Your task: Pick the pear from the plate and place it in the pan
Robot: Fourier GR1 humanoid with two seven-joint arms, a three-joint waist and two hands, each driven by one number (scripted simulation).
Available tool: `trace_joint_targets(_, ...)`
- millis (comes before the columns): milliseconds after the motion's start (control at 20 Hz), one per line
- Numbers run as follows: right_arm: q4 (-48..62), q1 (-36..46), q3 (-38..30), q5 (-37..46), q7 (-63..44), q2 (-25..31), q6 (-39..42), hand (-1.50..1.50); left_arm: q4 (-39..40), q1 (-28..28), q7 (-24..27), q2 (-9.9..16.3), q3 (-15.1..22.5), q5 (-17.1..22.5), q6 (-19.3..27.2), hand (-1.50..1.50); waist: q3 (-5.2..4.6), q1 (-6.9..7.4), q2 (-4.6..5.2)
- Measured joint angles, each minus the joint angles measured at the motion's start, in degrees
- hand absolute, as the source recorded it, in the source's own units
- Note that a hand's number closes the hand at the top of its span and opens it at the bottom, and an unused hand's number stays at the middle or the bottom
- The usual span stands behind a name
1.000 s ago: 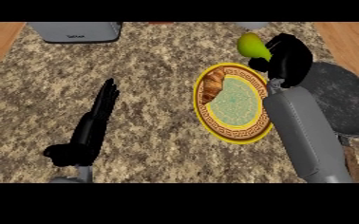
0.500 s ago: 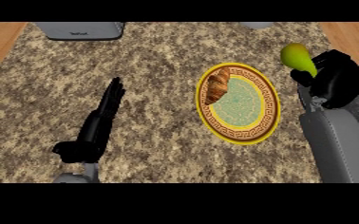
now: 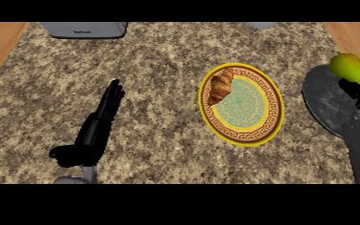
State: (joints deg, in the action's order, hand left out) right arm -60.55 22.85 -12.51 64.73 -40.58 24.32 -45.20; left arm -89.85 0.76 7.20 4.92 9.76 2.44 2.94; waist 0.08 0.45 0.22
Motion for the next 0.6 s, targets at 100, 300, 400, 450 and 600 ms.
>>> trace_joint_targets(100,4.49,1.00,-2.20,-3.97,4.71,2.08,-2.64,1.50,-0.65,-0.26,-0.20,0.02,0.06,-0.12,-0.11,0.00,0.02,0.15,0.02)
trace_joint_targets(300,13.48,3.38,-5.78,-11.86,14.83,5.38,-6.78,1.50,-1.40,0.24,-1.20,-0.50,0.43,-0.73,0.17,0.00,0.05,0.34,0.07)
trace_joint_targets(400,17.75,5.15,-7.32,-15.34,17.90,6.40,-5.92,-1.50,-1.40,0.90,-1.85,-1.05,0.88,-1.30,0.65,0.00,0.05,0.55,0.14)
trace_joint_targets(450,19.57,5.57,-7.91,-16.79,17.79,6.57,-3.54,-1.50,-1.07,1.52,-1.92,-1.16,0.82,-1.33,0.65,0.00,0.06,0.62,0.26)
trace_joint_targets(600,24.98,6.95,-8.27,-19.68,18.46,7.89,6.06,-1.50,-1.28,2.11,-2.23,-0.96,0.84,-1.43,0.41,0.00,0.13,1.23,0.48)
